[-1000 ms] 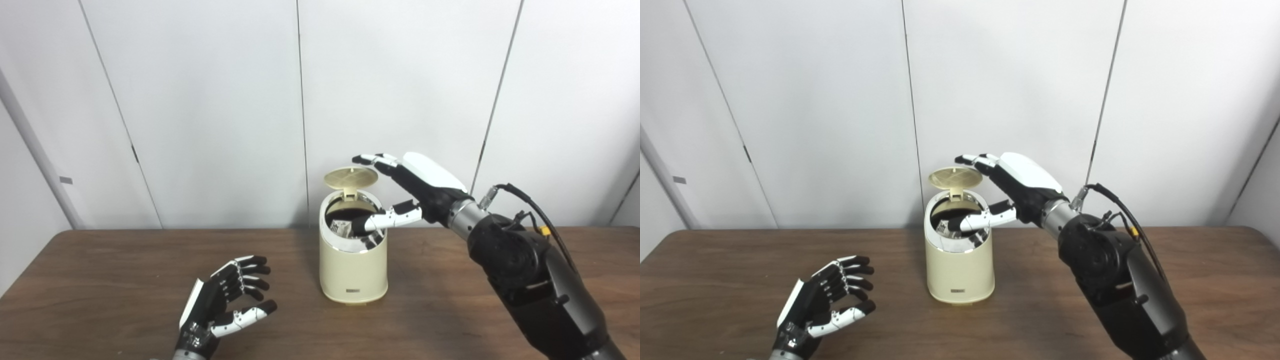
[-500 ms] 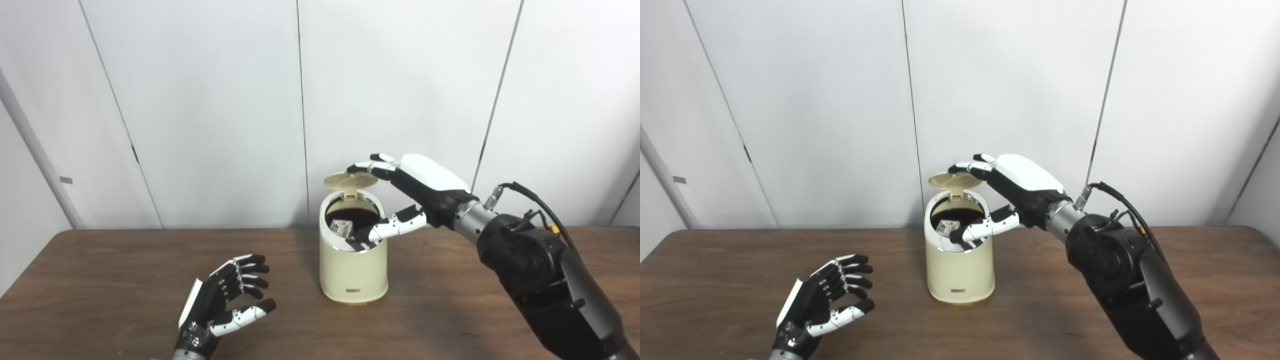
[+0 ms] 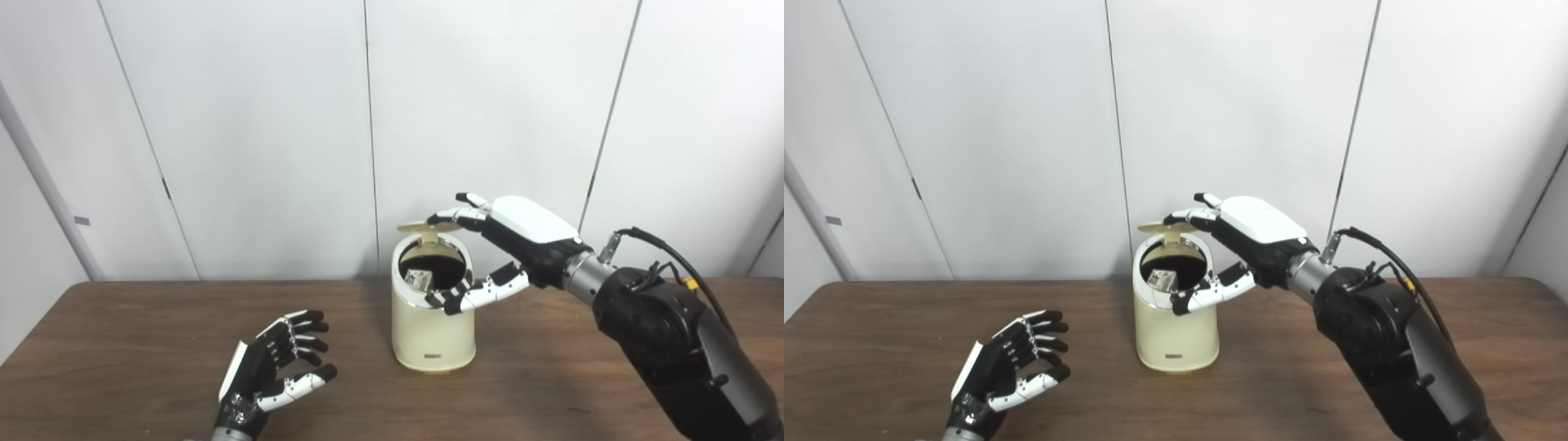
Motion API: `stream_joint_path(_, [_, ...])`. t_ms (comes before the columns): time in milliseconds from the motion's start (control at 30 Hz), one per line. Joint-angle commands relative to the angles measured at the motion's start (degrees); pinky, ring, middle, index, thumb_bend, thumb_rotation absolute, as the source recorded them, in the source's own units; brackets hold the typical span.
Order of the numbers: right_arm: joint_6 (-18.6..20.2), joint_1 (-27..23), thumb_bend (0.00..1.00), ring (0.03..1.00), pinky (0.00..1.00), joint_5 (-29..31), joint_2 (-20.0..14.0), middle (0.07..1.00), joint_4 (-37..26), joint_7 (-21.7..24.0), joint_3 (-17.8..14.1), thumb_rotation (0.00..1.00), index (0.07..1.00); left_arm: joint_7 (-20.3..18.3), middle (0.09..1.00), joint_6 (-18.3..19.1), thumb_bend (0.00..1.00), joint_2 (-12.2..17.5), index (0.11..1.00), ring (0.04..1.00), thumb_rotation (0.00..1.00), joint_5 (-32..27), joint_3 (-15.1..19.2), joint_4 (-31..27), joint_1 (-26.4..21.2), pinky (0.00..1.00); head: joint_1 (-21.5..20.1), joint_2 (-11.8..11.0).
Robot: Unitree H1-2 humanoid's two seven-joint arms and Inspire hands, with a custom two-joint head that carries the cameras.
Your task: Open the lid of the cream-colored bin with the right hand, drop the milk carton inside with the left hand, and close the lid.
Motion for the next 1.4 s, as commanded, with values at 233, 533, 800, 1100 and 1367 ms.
stream_joint_path(233, [-0.80,-0.76,0.70,0.994,0.88,-0.05,-0.26,0.858,-1.31,0.26,-1.17,0.56,0.853,0.48,0.690,-1.52,0.82,-0.83,0.740,0.589,0.19,0.25,-0.30,1.05,0.32,0.50,0.39,0.60])
stream_joint_path(533, [-1.27,0.49,0.70,1.000,0.92,0.39,-0.03,0.877,-0.91,0.77,-0.44,0.56,0.861,0.77,0.691,-1.42,0.82,-1.07,0.730,0.588,0.20,0.81,-0.37,0.62,0.50,0.50,0.89,1.25])
stream_joint_path(800, [-1.40,1.39,0.71,0.998,0.96,-0.17,0.24,0.873,-0.93,1.33,0.18,0.54,0.856,0.70,0.687,-0.72,0.82,-1.18,0.730,0.586,0.19,0.53,-0.28,-0.29,0.88,0.49,1.04,1.75])
stream_joint_path(1100, [-1.30,2.47,0.70,0.995,0.94,-0.62,0.40,0.857,-0.67,1.49,0.69,0.48,0.857,0.93,0.686,0.38,0.83,-1.22,0.730,0.584,0.19,0.90,-0.26,-1.67,1.41,0.49,1.31,2.49])
stream_joint_path(1367, [-2.75,2.96,0.68,0.989,0.96,-1.75,0.37,0.844,0.01,1.06,1.45,0.46,0.853,0.86,0.686,0.20,0.81,-1.34,0.727,0.584,0.18,0.68,-0.18,-1.82,1.54,0.49,1.49,2.78])
